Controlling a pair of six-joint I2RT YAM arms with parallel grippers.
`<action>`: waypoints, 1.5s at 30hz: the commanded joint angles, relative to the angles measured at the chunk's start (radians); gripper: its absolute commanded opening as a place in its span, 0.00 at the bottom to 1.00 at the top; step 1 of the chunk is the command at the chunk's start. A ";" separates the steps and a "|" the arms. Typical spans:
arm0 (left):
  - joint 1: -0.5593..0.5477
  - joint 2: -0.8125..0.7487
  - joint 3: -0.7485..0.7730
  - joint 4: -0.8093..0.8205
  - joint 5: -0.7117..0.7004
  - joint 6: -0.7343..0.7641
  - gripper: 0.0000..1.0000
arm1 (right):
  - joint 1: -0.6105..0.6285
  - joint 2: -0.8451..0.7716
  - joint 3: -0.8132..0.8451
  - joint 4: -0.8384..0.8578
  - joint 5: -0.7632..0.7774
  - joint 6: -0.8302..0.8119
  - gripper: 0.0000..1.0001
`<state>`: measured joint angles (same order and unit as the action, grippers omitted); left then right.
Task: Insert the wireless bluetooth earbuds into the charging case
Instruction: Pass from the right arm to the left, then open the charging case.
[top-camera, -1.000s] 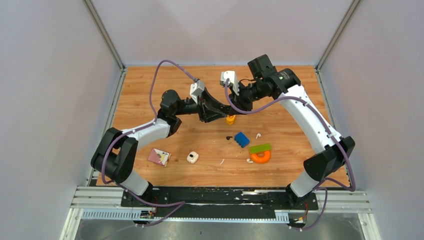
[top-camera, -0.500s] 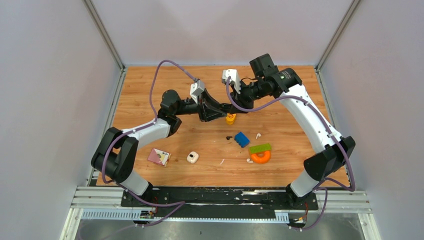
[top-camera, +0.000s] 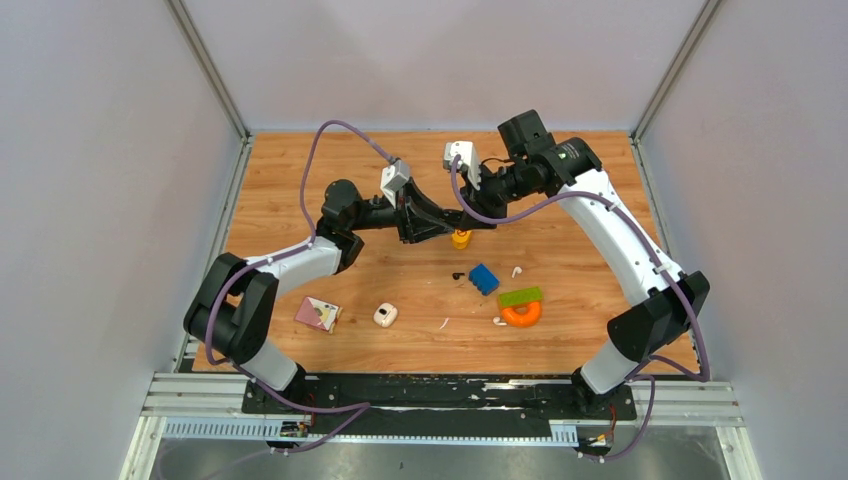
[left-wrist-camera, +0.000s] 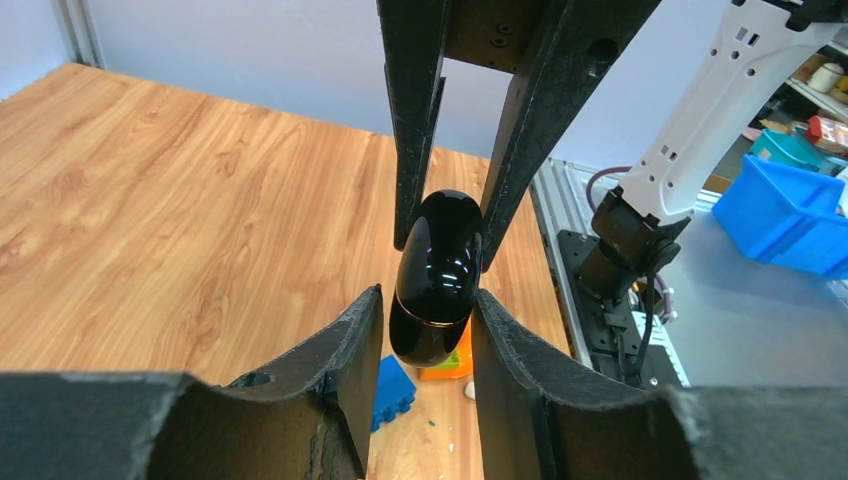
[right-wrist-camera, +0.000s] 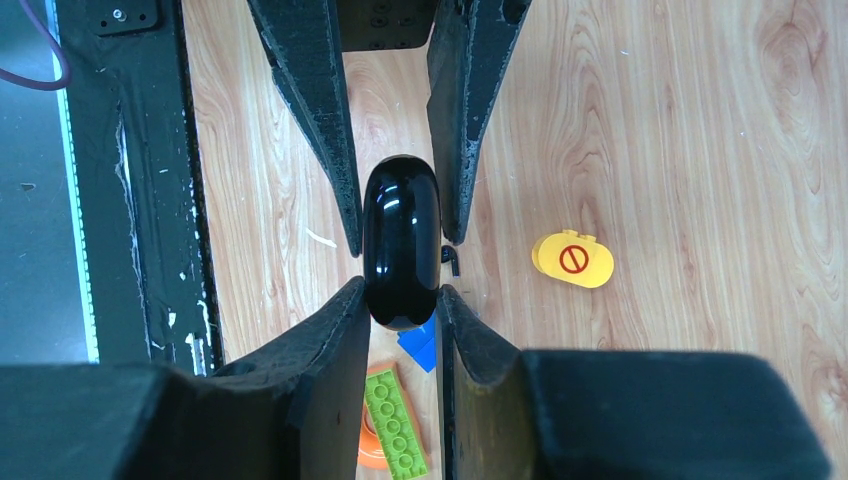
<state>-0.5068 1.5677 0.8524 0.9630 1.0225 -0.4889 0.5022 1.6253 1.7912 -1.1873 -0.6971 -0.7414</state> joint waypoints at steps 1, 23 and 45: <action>0.004 0.007 0.037 0.042 0.003 -0.003 0.44 | -0.003 -0.022 0.004 0.030 -0.020 0.008 0.22; 0.004 0.037 0.045 0.098 0.005 -0.019 0.13 | -0.015 0.002 0.042 0.017 -0.035 0.043 0.36; 0.005 0.041 0.013 0.208 0.021 -0.014 0.00 | -0.090 0.197 0.302 -0.113 -0.200 0.230 0.50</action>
<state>-0.5037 1.6222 0.8597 1.1072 1.0256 -0.5217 0.4599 1.7817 2.0029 -1.2907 -0.7666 -0.6079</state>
